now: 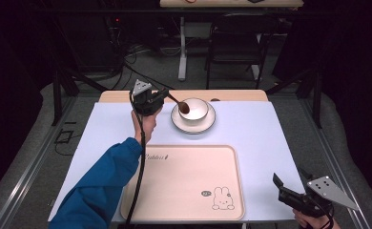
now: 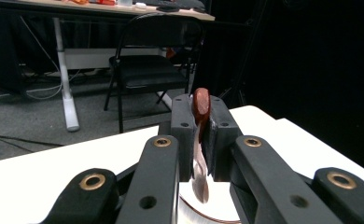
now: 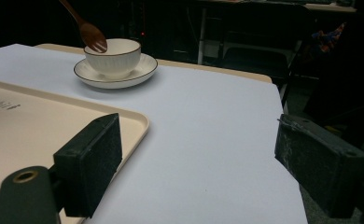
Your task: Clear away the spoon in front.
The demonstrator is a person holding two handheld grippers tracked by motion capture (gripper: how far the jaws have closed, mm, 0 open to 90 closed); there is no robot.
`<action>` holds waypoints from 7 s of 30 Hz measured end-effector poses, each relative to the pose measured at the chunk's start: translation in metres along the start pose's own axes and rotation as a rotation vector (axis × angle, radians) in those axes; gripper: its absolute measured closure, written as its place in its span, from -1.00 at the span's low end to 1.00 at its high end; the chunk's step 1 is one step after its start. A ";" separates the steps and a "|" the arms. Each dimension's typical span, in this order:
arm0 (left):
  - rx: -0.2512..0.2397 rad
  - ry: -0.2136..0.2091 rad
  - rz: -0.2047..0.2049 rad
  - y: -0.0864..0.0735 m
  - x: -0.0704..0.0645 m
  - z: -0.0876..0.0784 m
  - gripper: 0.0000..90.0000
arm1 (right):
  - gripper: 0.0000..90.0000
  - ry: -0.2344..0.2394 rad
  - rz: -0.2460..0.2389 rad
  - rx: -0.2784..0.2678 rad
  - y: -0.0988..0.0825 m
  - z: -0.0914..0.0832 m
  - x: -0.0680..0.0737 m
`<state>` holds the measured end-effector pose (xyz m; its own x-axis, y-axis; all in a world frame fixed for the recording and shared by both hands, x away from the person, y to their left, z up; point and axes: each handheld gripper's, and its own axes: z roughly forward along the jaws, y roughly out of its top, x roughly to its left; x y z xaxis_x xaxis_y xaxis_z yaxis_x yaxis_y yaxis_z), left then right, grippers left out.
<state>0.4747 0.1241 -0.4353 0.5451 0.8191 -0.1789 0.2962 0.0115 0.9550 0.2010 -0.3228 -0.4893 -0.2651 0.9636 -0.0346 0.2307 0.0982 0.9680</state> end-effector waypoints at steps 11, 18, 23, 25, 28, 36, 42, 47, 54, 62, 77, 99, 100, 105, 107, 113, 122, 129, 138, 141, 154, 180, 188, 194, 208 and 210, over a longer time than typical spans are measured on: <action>0.011 -0.036 0.019 0.010 0.002 -0.020 0.87 | -0.69 -0.001 -0.002 0.001 0.000 0.000 0.000; 0.029 -0.063 0.023 0.016 0.004 -0.037 0.87 | -0.69 -0.002 -0.004 0.001 0.000 0.000 0.000; 0.018 -0.080 0.030 0.022 0.005 -0.052 0.87 | -0.69 -0.002 -0.001 0.001 0.000 0.000 0.000; 0.018 -0.088 0.031 0.024 0.005 -0.056 0.87 | -0.69 -0.002 -0.003 0.003 0.000 0.000 0.000; 0.025 -0.102 0.041 0.026 0.005 -0.064 0.87 | -0.69 -0.002 -0.001 0.002 0.000 0.000 0.000; 0.064 -0.140 0.066 0.031 0.003 -0.083 0.87 | -0.69 -0.002 -0.004 0.003 0.000 0.000 0.000; 0.098 -0.153 0.082 0.028 0.005 -0.095 0.87 | -0.69 -0.003 -0.004 0.004 0.000 0.000 0.000; 0.117 -0.159 0.091 0.027 0.006 -0.104 0.87 | -0.69 -0.002 -0.003 0.004 0.000 0.000 0.000; 0.145 -0.179 0.097 0.024 0.008 -0.115 0.87 | -0.69 -0.003 -0.003 0.006 0.000 0.000 0.000; 0.194 -0.200 0.093 0.017 0.010 -0.124 0.87 | -0.69 -0.004 -0.004 0.005 0.000 0.000 0.000; 0.298 -0.226 0.101 0.005 0.015 -0.139 0.87 | -0.69 -0.007 -0.003 0.008 0.001 0.001 0.001; 0.475 -0.301 0.096 -0.020 0.016 -0.152 0.86 | -0.69 -0.007 -0.001 0.007 0.001 0.001 0.001; 0.487 -0.307 0.090 -0.022 0.017 -0.152 0.86 | -0.69 -0.006 0.001 0.007 0.001 0.001 0.001; 0.526 -0.321 0.081 -0.028 0.019 -0.149 0.86 | -0.69 -0.007 -0.002 0.009 0.001 0.001 0.001; 0.533 -0.321 0.075 -0.029 0.020 -0.146 0.86 | -0.69 -0.007 -0.001 0.010 0.001 0.001 0.001; 0.544 -0.310 0.065 -0.030 0.024 -0.135 0.85 | -0.69 -0.007 0.000 0.010 0.001 0.001 0.001; 0.525 -0.287 0.036 -0.037 0.028 -0.120 0.81 | -0.69 -0.007 0.000 0.009 0.001 0.002 0.001; 0.506 -0.277 0.012 -0.043 0.032 -0.115 0.79 | -0.69 -0.007 -0.002 0.010 0.001 0.002 0.001; 0.515 -0.272 -0.001 -0.048 0.038 -0.111 0.76 | -0.69 -0.007 -0.003 0.010 0.001 0.002 0.001; 0.531 -0.269 -0.001 -0.051 0.040 -0.107 0.75 | -0.69 -0.007 -0.004 0.009 0.001 0.002 0.001; 0.567 -0.248 -0.006 -0.065 0.045 -0.094 0.67 | -0.69 -0.009 -0.002 0.012 0.001 0.001 0.002; 0.664 -0.165 -0.021 -0.098 0.049 -0.080 0.59 | -0.69 -0.008 -0.003 0.009 0.001 0.001 0.001; 0.691 -0.139 -0.011 -0.105 0.048 -0.076 0.56 | -0.69 -0.009 -0.005 0.011 0.001 0.001 0.001; 0.701 -0.118 0.002 -0.106 0.048 -0.075 0.52 | -0.69 -0.010 -0.002 0.011 0.001 0.001 0.001; 0.708 -0.098 0.017 -0.109 0.047 -0.074 0.23 | -0.69 -0.011 -0.005 0.014 0.001 0.001 0.002; 0.706 -0.099 0.024 -0.108 0.047 -0.074 0.14 | -0.69 -0.011 -0.007 0.014 0.001 0.001 0.002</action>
<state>0.4103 0.2038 -0.5297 0.6164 0.7582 -0.2124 0.7023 -0.4074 0.5838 0.2020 -0.3209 -0.4888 -0.2563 0.9656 -0.0442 0.2419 0.1084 0.9642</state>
